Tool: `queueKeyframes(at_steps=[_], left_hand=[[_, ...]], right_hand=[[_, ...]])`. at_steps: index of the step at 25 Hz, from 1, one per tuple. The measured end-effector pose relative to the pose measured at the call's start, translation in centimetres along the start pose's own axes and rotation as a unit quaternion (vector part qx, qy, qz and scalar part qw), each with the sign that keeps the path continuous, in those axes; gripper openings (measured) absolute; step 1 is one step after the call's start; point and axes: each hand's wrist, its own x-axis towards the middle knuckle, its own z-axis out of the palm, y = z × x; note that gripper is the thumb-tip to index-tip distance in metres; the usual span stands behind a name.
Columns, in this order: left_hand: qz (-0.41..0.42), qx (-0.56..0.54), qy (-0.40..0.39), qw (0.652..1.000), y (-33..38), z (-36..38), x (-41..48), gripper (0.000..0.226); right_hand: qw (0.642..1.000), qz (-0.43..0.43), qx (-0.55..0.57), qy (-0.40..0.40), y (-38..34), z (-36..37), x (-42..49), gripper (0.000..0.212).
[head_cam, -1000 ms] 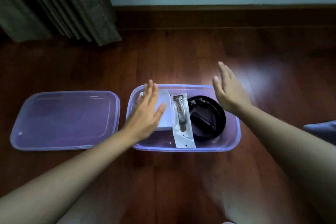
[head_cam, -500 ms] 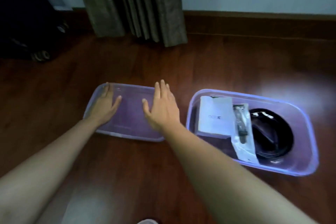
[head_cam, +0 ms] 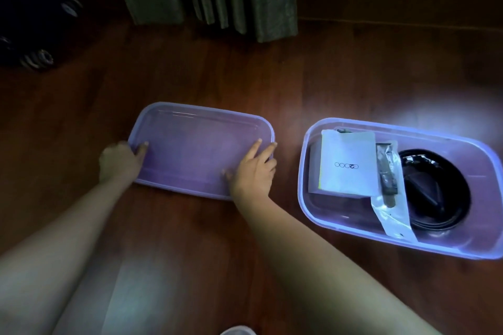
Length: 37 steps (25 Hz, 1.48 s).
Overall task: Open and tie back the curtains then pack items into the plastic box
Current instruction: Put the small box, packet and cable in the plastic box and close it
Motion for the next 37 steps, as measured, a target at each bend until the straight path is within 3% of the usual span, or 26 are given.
queueKeyframes(at_steps=[3, 6, 12, 16, 19, 25, 30, 37], left_hand=[[-0.022, -0.044, -0.006, 0.999, 0.4, -1.0, 0.3, 0.06], [-0.026, -0.101, 0.011, 0.994, 2.2, -3.1, -0.4, 0.056], [0.024, -0.238, 0.065, 0.969, 7.6, -7.4, -4.1, 0.042], [0.109, -0.278, 0.023, 0.954, 14.2, -7.4, -8.4, 0.052], [0.169, -0.243, -0.021, 0.955, 18.6, -5.7, -12.6, 0.05], [0.241, -0.177, -0.11, 0.948, 22.1, -1.8, -18.9, 0.033], [0.252, -0.159, -0.122, 0.947, 22.7, -0.3, -19.8, 0.027], [0.227, -0.15, -0.112, 0.956, 22.3, 0.2, -20.9, 0.046]], right_hand=[[0.998, 0.038, 0.049, -0.008, 0.0, -2.5, 0.8, 0.123], [1.0, 0.004, 0.02, -0.001, 0.9, -7.8, 2.6, 0.138], [0.992, -0.088, 0.031, 0.089, 4.3, -19.6, 1.5, 0.144], [0.984, -0.092, 0.063, 0.136, 13.0, -24.4, 0.0, 0.138], [0.985, -0.061, 0.048, 0.155, 19.9, -25.4, -1.7, 0.135], [0.99, 0.004, 0.076, 0.118, 29.7, -24.4, -5.0, 0.129], [0.989, 0.026, 0.106, 0.104, 32.7, -22.6, -5.9, 0.124], [0.986, 0.029, 0.134, 0.092, 33.9, -21.2, -6.1, 0.122]])
